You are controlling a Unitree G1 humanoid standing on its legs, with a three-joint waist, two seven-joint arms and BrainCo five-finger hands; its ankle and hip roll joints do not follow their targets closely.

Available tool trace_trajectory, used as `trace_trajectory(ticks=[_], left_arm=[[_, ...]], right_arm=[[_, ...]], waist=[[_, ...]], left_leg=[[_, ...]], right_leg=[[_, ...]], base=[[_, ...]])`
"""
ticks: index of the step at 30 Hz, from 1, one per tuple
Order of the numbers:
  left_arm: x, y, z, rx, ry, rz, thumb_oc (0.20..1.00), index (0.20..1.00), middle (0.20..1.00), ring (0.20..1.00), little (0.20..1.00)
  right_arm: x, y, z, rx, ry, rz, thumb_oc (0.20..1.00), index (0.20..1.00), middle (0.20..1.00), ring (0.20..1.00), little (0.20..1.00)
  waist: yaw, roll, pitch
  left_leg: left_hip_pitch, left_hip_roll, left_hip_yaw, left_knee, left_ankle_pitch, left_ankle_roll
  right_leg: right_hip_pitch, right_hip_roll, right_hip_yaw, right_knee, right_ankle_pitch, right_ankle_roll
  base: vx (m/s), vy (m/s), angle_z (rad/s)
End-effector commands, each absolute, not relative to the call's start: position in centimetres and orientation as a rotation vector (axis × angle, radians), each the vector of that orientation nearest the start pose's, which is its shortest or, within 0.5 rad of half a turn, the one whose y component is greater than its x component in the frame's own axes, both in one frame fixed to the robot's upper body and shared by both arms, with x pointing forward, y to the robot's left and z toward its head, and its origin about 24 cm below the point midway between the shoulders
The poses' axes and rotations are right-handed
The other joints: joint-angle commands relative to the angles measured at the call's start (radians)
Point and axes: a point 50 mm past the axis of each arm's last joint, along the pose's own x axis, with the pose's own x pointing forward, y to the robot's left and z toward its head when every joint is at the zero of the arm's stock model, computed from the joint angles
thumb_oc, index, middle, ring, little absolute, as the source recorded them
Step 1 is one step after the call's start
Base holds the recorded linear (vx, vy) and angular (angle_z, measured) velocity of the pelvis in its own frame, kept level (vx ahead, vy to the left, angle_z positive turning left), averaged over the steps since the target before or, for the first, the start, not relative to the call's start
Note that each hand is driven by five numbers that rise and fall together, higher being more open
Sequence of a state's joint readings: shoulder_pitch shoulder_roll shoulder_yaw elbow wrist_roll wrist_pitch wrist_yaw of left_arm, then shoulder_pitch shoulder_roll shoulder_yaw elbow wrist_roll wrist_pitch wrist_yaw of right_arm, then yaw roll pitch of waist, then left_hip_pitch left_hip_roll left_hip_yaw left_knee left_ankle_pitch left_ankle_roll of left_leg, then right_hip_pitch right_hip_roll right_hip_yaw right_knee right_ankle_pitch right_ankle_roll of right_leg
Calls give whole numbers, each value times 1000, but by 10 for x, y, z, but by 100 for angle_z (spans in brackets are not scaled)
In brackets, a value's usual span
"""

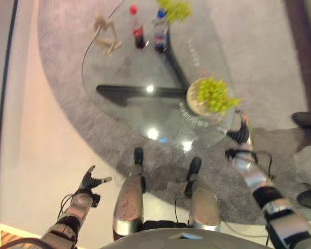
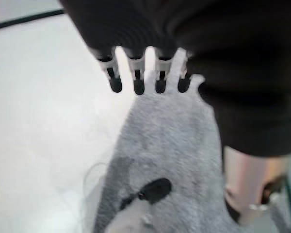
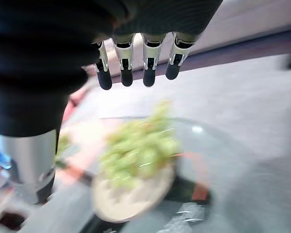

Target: Pick up fruits into the plate

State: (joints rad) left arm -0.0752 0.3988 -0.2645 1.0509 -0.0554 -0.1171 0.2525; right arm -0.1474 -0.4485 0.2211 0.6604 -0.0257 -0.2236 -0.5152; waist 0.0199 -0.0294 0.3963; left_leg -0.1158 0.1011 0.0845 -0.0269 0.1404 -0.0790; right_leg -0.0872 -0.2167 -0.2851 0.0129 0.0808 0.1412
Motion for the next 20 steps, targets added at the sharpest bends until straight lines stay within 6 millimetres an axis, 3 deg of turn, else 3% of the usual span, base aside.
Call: trace_trajectory(ticks=[1,4,9,12,20], left_arm=[[154,272,-122,571,885,212,1000,1000,1000,1000,1000],[145,269,-129,594,950,170,1000,1000,1000,1000,1000],[128,265,-140,591,1052,126,1000,1000,1000,1000,1000],[124,264,-143,588,1084,116,1000,1000,1000,1000,1000],[115,265,-147,609,1141,86,1000,1000,1000,1000,1000]], right_arm=[[253,-257,-14,-569,144,-321,1000,1000,1000,1000,1000],[226,-257,-49,-495,336,-278,1000,1000,1000,1000,1000],[189,-258,-92,-432,580,-230,1000,1000,1000,1000,1000],[155,-263,-119,-416,772,-197,1000,1000,1000,1000,1000],[109,-262,-148,-367,1099,-163,1000,1000,1000,1000,1000]], waist=[[-14,19,-81],[-28,5,-148],[-37,-3,-224],[-35,-7,-261],[-35,-3,-301]], left_leg=[[49,7,109,11,-116,-6],[96,21,141,-11,-115,-14],[147,18,148,-13,-136,-5],[184,15,149,-19,-150,0],[228,14,139,-22,-167,4]], right_leg=[[6,19,-26,73,-78,5],[59,13,-34,28,-63,15],[108,10,-28,1,-57,19],[142,11,-25,-21,-50,24],[182,22,-5,-29,-61,23]], base=[[48,5,-10],[20,-5,-13],[58,0,-15],[73,-29,-19],[56,-8,-7]])
